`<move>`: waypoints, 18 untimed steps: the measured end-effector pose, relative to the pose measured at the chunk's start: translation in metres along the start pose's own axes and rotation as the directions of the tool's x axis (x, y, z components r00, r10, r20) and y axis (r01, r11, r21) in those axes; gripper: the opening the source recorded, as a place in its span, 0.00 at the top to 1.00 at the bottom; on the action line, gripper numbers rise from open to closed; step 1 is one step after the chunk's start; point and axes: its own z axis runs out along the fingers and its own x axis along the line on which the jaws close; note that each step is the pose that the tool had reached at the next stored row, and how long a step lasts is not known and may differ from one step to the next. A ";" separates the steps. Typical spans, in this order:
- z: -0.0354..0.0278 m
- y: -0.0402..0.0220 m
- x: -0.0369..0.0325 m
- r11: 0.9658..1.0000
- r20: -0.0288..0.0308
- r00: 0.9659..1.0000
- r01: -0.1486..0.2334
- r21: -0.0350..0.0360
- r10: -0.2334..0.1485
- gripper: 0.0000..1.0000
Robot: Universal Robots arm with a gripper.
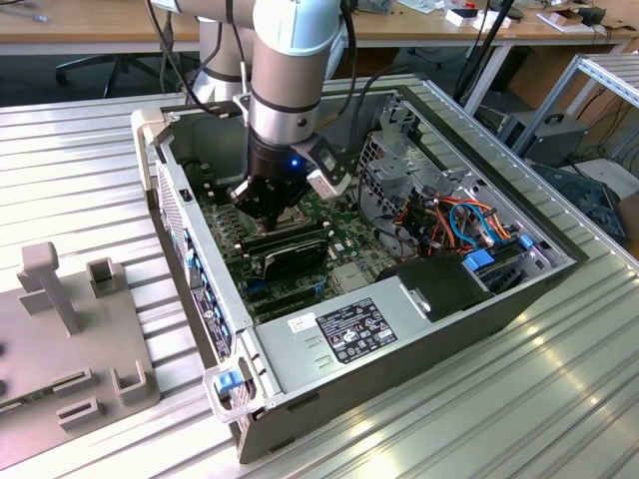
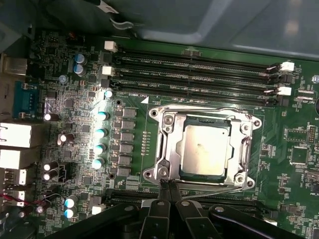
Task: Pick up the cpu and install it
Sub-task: 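Install the second cpu locking lever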
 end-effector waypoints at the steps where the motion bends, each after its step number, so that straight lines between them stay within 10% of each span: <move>1: 0.0003 0.0002 0.0015 1.000 0.000 1.000 0.000 0.000 0.000 0.89; 18: 0.0033 0.0009 0.0078 1.000 0.000 1.000 -0.010 0.000 0.010 0.89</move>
